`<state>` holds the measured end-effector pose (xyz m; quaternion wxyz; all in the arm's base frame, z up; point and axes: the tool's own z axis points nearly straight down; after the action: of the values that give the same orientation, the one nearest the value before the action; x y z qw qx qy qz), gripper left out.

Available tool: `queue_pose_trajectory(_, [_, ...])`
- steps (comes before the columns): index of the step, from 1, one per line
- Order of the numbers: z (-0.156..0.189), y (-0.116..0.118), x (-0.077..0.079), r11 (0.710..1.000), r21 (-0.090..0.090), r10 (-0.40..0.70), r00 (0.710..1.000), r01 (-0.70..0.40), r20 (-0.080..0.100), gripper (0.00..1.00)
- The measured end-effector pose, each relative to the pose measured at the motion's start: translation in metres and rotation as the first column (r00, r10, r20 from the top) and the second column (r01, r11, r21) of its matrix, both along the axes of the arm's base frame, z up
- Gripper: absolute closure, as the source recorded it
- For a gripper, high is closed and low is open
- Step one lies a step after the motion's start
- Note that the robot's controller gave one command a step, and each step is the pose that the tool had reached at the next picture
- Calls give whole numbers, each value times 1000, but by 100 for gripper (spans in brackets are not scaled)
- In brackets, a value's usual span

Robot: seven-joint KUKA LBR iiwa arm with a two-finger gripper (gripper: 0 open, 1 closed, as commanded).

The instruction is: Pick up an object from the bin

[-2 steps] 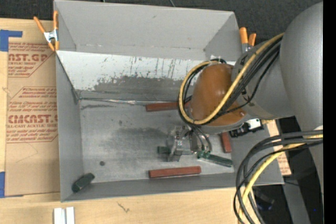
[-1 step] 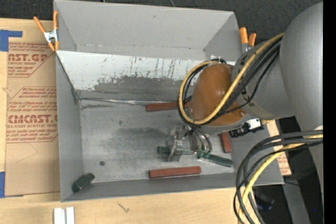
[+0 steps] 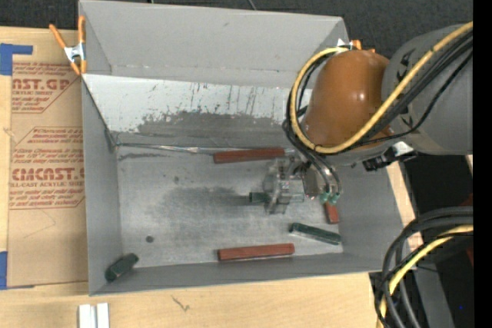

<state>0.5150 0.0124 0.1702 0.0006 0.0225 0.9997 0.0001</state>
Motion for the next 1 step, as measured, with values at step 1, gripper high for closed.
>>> queue_pose_trajectory(1, [0, 0, 0, 1000, 0, 0, 1000, 0, 0, 100])
